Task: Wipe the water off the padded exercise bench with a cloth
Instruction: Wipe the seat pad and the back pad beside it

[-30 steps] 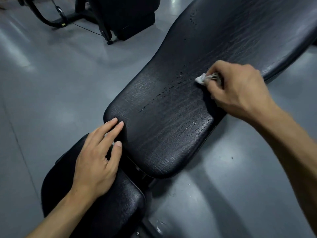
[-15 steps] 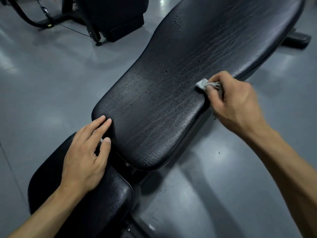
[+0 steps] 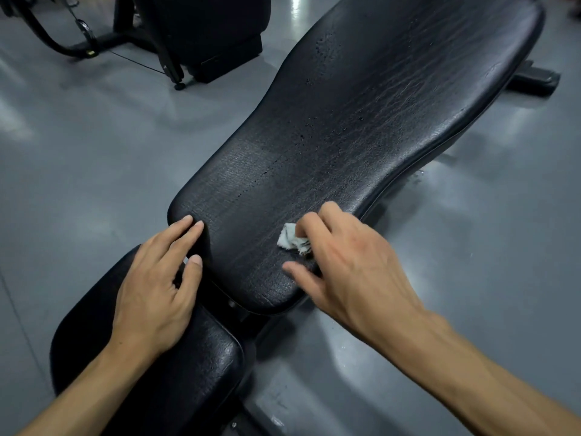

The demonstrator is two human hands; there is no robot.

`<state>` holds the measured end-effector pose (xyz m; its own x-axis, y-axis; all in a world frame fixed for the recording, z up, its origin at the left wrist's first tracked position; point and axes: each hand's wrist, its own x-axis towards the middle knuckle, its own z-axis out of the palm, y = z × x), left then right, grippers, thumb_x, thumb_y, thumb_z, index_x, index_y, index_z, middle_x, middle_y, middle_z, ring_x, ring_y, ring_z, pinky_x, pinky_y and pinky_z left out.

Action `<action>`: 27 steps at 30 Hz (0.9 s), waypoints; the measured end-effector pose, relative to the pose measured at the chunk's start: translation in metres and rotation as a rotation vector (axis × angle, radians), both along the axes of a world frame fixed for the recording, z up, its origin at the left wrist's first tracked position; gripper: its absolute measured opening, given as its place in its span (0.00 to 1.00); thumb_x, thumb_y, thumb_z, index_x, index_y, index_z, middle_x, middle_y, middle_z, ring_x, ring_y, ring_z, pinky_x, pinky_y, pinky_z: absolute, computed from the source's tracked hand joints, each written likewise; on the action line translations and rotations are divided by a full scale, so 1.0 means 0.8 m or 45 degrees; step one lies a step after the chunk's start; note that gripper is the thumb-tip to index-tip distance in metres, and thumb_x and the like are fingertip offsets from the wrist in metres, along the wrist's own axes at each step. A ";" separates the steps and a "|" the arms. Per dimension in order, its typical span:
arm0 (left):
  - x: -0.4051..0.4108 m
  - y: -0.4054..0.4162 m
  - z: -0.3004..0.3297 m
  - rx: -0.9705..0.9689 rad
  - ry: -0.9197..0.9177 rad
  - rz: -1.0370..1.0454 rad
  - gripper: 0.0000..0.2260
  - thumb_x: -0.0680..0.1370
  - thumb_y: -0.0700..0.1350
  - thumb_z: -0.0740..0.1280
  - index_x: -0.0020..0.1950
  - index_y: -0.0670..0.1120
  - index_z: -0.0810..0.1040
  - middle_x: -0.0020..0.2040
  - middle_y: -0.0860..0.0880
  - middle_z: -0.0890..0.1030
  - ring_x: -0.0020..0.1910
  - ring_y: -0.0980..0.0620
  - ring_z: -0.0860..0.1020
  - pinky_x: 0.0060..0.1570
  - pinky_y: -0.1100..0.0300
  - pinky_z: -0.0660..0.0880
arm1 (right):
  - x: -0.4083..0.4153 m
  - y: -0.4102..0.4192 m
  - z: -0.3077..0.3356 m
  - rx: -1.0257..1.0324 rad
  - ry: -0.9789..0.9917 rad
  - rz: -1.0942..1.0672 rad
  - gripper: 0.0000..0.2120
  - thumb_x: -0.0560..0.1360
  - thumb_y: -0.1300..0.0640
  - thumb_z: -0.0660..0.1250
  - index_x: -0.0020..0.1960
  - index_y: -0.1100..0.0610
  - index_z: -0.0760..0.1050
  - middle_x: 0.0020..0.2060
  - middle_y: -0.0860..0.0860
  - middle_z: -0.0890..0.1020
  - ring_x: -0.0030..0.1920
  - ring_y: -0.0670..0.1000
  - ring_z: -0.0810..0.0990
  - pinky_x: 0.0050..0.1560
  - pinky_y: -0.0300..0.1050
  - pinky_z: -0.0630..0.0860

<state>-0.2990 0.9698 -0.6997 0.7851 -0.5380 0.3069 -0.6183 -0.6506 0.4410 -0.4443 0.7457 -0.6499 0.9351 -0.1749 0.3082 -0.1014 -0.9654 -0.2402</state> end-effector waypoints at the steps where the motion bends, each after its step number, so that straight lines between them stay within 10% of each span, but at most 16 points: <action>1: 0.000 0.000 0.000 -0.001 -0.001 -0.001 0.23 0.82 0.53 0.57 0.76 0.52 0.73 0.76 0.58 0.70 0.73 0.52 0.70 0.69 0.61 0.62 | -0.001 -0.001 0.000 -0.029 -0.016 -0.024 0.13 0.76 0.44 0.66 0.51 0.53 0.71 0.47 0.51 0.72 0.43 0.55 0.74 0.40 0.51 0.75; 5: -0.001 0.000 0.001 -0.007 -0.001 0.015 0.23 0.82 0.53 0.57 0.76 0.53 0.73 0.76 0.59 0.70 0.73 0.54 0.69 0.68 0.64 0.61 | 0.010 -0.019 0.009 -0.071 -0.021 -0.009 0.07 0.77 0.51 0.63 0.50 0.53 0.75 0.47 0.51 0.76 0.45 0.57 0.75 0.44 0.56 0.76; 9: 0.002 0.000 0.000 -0.009 -0.005 0.015 0.22 0.82 0.52 0.58 0.75 0.52 0.74 0.75 0.58 0.71 0.72 0.53 0.70 0.67 0.77 0.55 | 0.015 -0.065 0.052 0.665 -0.066 0.012 0.05 0.78 0.51 0.72 0.49 0.53 0.82 0.37 0.44 0.82 0.37 0.41 0.77 0.40 0.37 0.72; 13: 0.002 0.001 0.001 0.001 -0.009 0.007 0.22 0.81 0.53 0.59 0.74 0.52 0.75 0.74 0.58 0.71 0.69 0.52 0.73 0.67 0.72 0.59 | 0.021 -0.081 0.064 1.553 0.009 0.018 0.05 0.77 0.60 0.73 0.51 0.60 0.84 0.40 0.56 0.87 0.37 0.47 0.83 0.37 0.39 0.78; 21: -0.006 -0.011 0.052 -0.174 0.050 -0.206 0.16 0.81 0.48 0.69 0.69 0.55 0.77 0.65 0.59 0.77 0.63 0.62 0.76 0.64 0.70 0.67 | 0.043 -0.041 0.045 1.588 0.203 0.080 0.04 0.78 0.62 0.72 0.50 0.62 0.84 0.37 0.55 0.86 0.31 0.44 0.79 0.31 0.35 0.74; 27: -0.019 -0.036 0.104 -0.383 0.128 -0.447 0.09 0.77 0.49 0.73 0.56 0.50 0.85 0.54 0.57 0.83 0.55 0.52 0.82 0.55 0.56 0.77 | 0.044 -0.021 0.043 1.638 0.337 0.219 0.07 0.79 0.60 0.71 0.54 0.62 0.84 0.37 0.54 0.86 0.34 0.45 0.79 0.35 0.37 0.75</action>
<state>-0.3139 0.9410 -0.6165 0.6052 -0.6751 0.4218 -0.7228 -0.2440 0.6465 -0.4089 0.7289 -0.6157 0.9805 -0.0772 -0.1809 -0.1863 -0.0705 -0.9800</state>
